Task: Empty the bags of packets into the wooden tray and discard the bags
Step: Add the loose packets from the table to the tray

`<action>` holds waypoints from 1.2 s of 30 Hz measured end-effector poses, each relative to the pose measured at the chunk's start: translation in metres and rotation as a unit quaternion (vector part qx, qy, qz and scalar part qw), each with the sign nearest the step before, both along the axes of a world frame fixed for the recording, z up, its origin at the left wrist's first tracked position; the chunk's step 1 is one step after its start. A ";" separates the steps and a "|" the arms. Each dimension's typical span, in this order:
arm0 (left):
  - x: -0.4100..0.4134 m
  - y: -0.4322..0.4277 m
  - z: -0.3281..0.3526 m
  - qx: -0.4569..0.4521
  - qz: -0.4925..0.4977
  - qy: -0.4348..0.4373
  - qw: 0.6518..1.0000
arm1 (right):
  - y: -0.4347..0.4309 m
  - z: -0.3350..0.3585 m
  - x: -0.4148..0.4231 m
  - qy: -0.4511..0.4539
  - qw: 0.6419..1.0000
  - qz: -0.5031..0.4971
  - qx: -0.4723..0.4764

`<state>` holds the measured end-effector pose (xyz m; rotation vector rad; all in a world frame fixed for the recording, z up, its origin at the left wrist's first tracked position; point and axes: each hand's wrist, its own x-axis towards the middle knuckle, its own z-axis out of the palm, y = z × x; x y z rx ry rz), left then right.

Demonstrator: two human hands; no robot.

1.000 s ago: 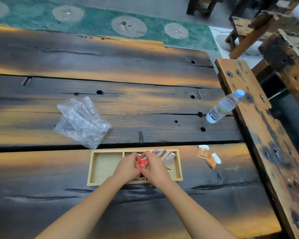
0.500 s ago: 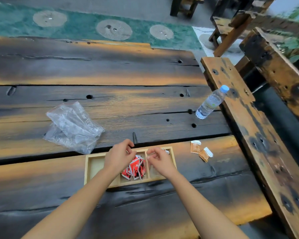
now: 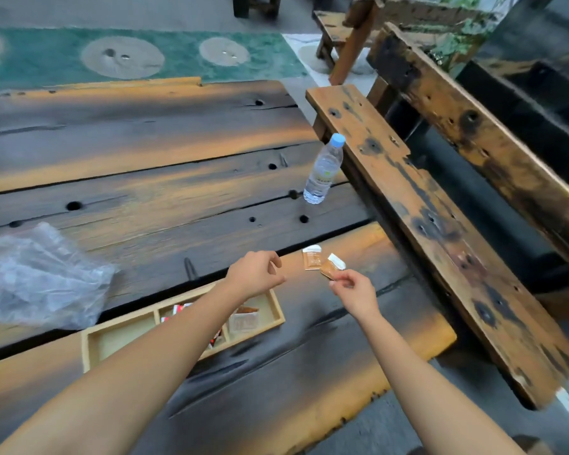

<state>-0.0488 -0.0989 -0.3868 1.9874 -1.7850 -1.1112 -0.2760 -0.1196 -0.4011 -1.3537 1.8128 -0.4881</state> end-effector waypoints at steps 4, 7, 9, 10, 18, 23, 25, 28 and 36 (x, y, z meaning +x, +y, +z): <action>-0.027 -0.040 -0.018 0.017 0.000 -0.026 1.000 | -0.038 -0.023 -0.025 0.033 0.999 0.012 0.025; -0.048 -0.070 -0.036 0.023 0.012 -0.039 0.999 | -0.066 -0.039 -0.032 0.053 0.998 0.029 0.035; -0.061 -0.088 -0.050 0.026 0.027 -0.048 0.998 | -0.080 -0.049 -0.033 0.071 0.995 0.060 0.039; -0.067 -0.095 -0.057 0.032 0.034 -0.057 0.997 | -0.085 -0.054 -0.033 0.077 0.993 0.080 0.044; -0.096 -0.111 -0.096 -0.005 -0.063 -0.182 0.981 | -0.083 -0.075 -0.036 0.202 0.959 0.201 0.010; -0.096 -0.116 -0.091 -0.014 -0.041 -0.172 0.984 | -0.086 -0.075 -0.037 0.155 0.968 0.194 0.032; -0.094 -0.115 -0.082 -0.010 -0.012 -0.145 0.989 | -0.086 -0.071 -0.038 0.118 0.975 0.182 0.037; -0.081 -0.107 -0.063 0.026 0.068 -0.034 0.997 | -0.086 -0.061 -0.036 0.065 0.982 0.174 0.039; 0.003 -0.023 0.005 0.030 0.054 0.103 0.993 | -0.068 -0.018 0.015 -0.110 0.945 0.305 0.037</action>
